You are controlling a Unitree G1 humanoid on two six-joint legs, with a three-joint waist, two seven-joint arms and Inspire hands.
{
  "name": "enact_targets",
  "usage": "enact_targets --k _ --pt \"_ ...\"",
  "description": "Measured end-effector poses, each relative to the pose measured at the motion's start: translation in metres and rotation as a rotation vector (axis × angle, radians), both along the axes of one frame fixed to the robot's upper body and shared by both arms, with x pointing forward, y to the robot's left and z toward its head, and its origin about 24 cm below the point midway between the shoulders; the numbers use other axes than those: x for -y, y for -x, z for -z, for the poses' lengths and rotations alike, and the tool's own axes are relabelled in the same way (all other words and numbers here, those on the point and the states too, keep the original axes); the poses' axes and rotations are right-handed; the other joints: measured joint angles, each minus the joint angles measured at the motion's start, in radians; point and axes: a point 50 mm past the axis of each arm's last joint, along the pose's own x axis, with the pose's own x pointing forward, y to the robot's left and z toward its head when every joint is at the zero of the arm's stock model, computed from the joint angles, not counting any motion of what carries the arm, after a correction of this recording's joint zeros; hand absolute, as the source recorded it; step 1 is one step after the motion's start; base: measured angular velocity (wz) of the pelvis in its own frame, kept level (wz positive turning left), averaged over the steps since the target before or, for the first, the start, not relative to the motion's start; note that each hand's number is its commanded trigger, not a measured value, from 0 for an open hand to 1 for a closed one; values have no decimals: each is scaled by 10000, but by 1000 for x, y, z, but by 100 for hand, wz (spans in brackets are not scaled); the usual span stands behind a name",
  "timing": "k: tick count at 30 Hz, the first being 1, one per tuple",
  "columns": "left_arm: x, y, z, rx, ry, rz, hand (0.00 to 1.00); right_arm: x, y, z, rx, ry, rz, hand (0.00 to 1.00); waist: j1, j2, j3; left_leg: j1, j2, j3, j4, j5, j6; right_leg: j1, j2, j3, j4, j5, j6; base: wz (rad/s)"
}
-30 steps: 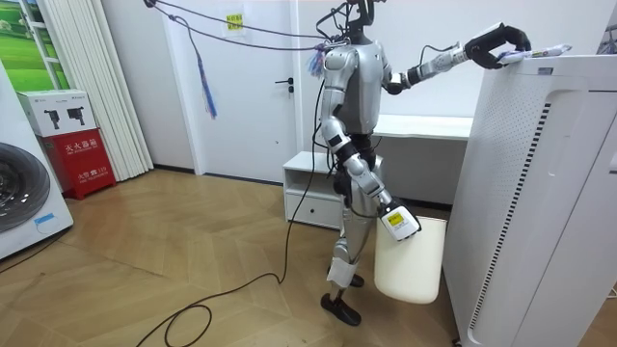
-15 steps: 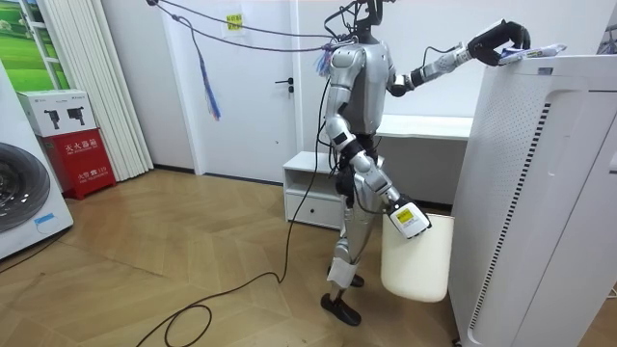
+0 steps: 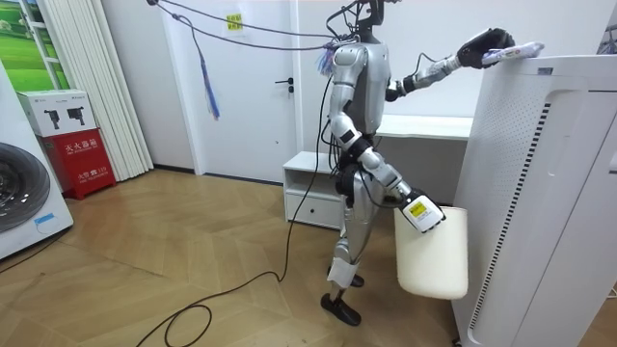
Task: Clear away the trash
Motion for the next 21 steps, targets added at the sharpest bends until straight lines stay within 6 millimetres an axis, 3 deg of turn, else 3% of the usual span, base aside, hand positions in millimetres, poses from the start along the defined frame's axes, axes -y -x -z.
enact_targets --k 1,7,9,11,14,21 --pt "0 2 3 -103 369 224 100 -1 -2 -1 48 -10 -48 100 7 -85 60 6 0 16 3 5 4 -19 -14 -20 4 -1 0 0" --pt "6 7 18 -788 1891 1546 100 -5 -12 -6 255 -128 -278 100 6 -147 97 -264 -22 -2 127 21 22 -227 -95 -313 124 -15 -13 3" --pt "18 8 41 -2090 1637 2234 100 -5 -14 -7 306 -140 -273 100 14 -147 97 -335 -29 -7 164 21 23 -255 -103 -326 140 -15 -12 3" --pt "39 11 86 -4661 1258 3254 100 -11 -20 -9 445 -120 -570 100 -107 -172 121 -579 -23 3 275 21 22 -465 -74 -349 210 -9 -23 0" --pt "58 25 115 -6468 891 4503 100 -17 -26 -12 678 -348 -703 100 -255 -356 243 -1152 1 -7 500 23 12 -992 -42 -361 245 81 -94 0" --pt "68 33 122 -7231 356 5923 100 -12 -22 -5 292 -374 -567 100 -219 -271 230 -1291 5 141 502 24 11 -1119 -78 -228 90 111 -74 -5"
